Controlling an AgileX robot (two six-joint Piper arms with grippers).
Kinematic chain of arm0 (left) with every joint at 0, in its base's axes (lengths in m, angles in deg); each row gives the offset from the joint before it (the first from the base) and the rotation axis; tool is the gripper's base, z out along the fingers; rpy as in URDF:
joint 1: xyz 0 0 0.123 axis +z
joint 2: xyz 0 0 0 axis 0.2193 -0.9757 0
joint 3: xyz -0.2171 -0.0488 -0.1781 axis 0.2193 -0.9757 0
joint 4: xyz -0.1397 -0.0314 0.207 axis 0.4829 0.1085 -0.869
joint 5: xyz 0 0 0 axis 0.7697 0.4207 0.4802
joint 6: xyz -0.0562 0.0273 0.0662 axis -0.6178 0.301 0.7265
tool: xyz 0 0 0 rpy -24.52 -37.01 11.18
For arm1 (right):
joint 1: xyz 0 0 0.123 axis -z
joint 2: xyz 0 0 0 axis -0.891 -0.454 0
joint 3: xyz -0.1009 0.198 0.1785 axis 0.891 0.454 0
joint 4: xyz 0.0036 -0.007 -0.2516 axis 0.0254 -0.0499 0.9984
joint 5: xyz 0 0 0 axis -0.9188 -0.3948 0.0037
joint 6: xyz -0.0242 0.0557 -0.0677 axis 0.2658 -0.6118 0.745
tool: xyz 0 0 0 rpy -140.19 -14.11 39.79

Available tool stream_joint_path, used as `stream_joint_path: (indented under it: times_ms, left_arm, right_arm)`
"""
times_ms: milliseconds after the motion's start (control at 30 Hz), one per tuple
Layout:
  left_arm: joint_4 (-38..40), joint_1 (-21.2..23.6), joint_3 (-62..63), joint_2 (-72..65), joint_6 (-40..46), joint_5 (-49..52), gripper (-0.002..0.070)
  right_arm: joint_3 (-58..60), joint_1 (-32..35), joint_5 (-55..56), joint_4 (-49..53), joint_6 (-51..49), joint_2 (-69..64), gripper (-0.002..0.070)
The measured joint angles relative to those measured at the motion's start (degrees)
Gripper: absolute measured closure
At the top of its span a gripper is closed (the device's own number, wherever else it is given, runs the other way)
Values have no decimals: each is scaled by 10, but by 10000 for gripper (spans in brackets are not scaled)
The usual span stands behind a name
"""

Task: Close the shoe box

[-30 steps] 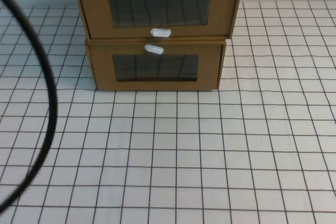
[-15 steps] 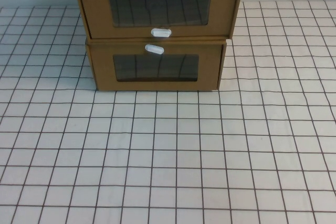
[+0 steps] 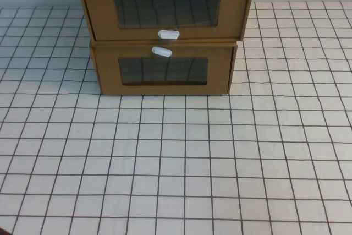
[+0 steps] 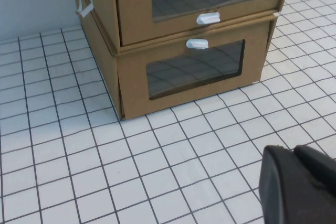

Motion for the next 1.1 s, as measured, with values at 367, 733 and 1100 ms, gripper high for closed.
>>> stream_joint_path:
  times_ms: [367,733,1100]
  left_arm:
    - [-1,0,-7,0,-1,4,679]
    - [-27,0,-92,18,13,-229,679]
    - [-135,0,-306,188,-26,-302,679]
  right_arm:
    - [16,0,-59,0,0,0,689]
    - [16,0,-64,0,0,0,690]
    - [16,0,-64,0,0,0,689]
